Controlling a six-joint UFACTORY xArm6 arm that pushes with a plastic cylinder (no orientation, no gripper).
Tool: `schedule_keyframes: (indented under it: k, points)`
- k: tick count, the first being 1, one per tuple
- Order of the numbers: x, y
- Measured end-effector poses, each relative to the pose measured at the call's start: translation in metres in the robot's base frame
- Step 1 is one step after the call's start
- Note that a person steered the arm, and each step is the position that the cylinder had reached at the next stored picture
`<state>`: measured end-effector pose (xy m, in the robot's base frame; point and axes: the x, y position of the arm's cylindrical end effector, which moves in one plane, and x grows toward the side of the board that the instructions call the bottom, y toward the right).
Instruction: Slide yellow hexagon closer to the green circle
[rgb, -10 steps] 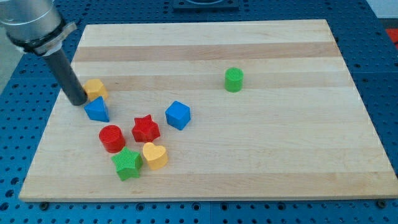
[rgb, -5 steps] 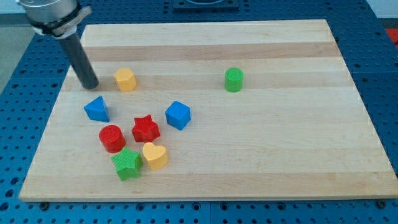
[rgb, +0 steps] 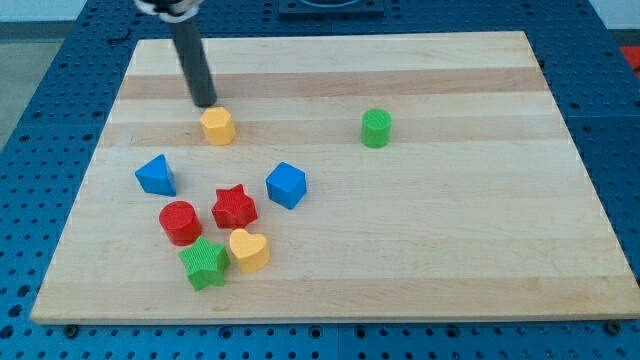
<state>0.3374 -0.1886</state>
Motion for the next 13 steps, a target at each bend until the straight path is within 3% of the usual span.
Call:
schedule_keyframes:
  k: [2, 3, 6, 9, 10, 11, 13]
  points:
    - [0.055, -0.008]
    - [0.059, 0.027]
    - [0.032, 0.126]
    - [0.029, 0.067]
    - [0.002, 0.068]
    - [-0.021, 0.091]
    - [-0.024, 0.17]
